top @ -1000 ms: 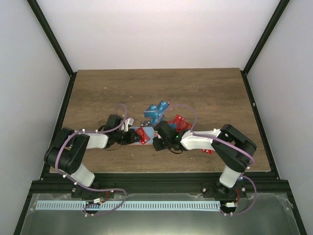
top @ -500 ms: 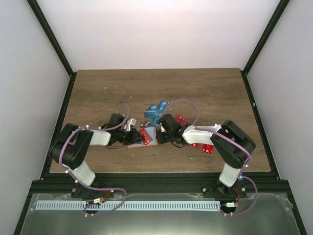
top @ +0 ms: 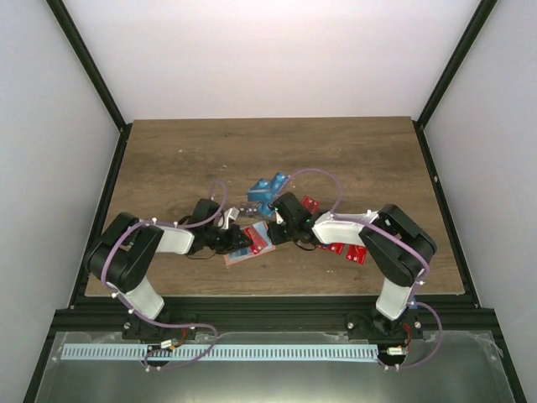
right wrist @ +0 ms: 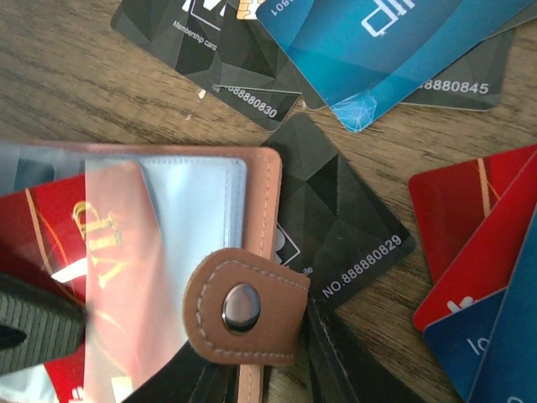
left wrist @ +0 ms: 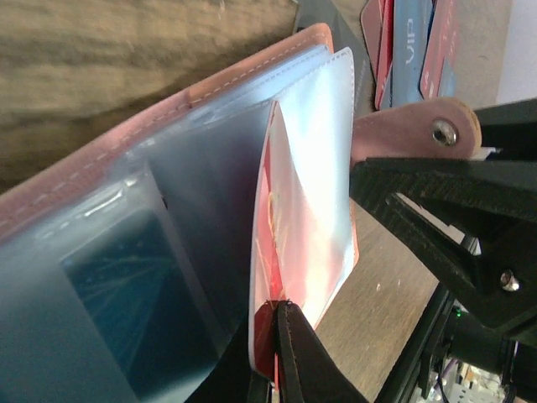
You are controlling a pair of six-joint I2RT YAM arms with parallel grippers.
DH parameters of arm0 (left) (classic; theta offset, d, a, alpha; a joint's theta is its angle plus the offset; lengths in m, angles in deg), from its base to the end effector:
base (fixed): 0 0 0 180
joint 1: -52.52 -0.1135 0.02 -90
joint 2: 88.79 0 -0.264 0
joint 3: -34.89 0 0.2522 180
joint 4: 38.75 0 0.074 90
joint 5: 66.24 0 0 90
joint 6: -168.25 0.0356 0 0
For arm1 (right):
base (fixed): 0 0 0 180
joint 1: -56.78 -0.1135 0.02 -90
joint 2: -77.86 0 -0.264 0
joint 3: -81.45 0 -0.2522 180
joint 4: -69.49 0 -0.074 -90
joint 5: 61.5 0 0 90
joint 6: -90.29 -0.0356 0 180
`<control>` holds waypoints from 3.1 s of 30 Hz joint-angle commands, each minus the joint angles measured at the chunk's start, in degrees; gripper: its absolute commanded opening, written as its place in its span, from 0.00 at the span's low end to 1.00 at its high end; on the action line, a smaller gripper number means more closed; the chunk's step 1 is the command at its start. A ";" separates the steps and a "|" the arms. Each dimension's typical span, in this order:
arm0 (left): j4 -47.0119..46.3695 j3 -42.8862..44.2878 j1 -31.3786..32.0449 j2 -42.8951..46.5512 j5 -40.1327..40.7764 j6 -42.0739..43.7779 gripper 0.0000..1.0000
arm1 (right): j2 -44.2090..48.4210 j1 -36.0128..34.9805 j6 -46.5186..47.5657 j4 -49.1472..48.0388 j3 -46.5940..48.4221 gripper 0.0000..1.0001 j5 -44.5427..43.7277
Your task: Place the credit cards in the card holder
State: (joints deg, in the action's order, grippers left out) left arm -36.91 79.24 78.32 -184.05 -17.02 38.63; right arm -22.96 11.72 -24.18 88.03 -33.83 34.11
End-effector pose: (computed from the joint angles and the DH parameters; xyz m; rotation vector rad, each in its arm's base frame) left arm 0.2279 -0.1360 0.1003 0.0108 2.6879 -1.3199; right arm 0.2353 0.2408 0.1350 -0.5101 2.5787 0.5835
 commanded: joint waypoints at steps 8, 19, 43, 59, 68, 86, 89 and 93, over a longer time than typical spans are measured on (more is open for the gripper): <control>6.35 -8.07 3.73 3.81 2.63 -2.59 0.04 | -1.23 0.41 -1.71 0.85 -4.06 0.23 3.18; 8.75 -6.62 2.73 0.49 0.04 2.12 0.04 | -1.22 0.28 -2.20 -0.38 -5.14 0.23 4.34; 28.28 2.10 1.02 0.06 0.69 7.64 0.04 | -5.55 -0.73 -3.52 -6.62 -7.07 0.23 4.28; 28.18 2.33 -1.54 4.71 2.62 5.31 0.04 | -5.48 -0.73 -2.63 -7.65 -7.73 0.23 4.76; 24.10 1.77 -1.55 2.55 0.56 4.73 0.04 | -4.71 -0.73 -2.58 -8.08 -7.86 0.23 5.93; 37.67 5.27 -1.55 3.56 0.44 11.37 0.04 | -2.89 -0.72 -2.32 -8.72 -8.33 0.23 5.83; 37.78 4.92 -1.56 3.94 -0.32 11.85 0.04 | -3.16 -0.73 -2.22 -8.87 -8.09 0.22 6.08; 37.72 4.94 -1.43 2.77 -1.32 13.03 0.04 | -3.72 -0.73 -2.10 -9.03 -7.60 0.22 6.29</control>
State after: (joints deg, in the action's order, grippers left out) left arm -4.32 84.98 76.86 -179.38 -20.62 49.67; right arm -24.60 11.61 -27.13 70.91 -39.78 39.38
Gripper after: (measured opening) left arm 0.042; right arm 0.225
